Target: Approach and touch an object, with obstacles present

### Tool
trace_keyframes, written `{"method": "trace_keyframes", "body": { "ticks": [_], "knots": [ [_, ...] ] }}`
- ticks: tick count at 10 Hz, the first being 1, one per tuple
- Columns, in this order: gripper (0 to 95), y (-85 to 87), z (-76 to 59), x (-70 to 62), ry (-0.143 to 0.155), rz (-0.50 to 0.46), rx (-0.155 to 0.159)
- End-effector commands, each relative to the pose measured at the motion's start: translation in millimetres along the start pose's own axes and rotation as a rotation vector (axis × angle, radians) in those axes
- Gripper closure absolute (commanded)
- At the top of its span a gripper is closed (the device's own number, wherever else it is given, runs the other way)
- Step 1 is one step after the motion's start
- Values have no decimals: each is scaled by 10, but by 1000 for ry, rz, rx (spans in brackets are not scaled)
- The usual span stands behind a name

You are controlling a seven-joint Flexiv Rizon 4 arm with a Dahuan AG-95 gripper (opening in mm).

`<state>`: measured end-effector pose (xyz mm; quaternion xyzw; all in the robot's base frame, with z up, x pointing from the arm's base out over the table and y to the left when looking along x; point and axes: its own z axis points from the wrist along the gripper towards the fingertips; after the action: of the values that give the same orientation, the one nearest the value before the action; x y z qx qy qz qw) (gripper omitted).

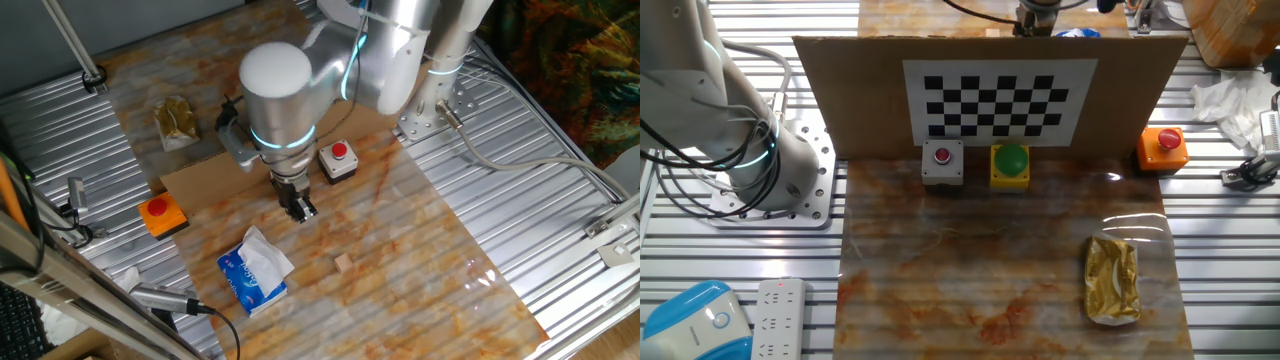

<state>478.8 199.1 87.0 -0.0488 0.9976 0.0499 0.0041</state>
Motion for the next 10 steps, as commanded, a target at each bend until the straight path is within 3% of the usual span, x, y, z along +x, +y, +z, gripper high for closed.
{"method": "trace_keyframes", "body": {
  "ticks": [1, 4, 10],
  "knots": [
    [950, 62, -1, 31, 3, 6, 14],
    [950, 182, 69, 76, 1, 21, 51],
    [950, 468, 187, 160, -15, 63, 72]
  ]
}}
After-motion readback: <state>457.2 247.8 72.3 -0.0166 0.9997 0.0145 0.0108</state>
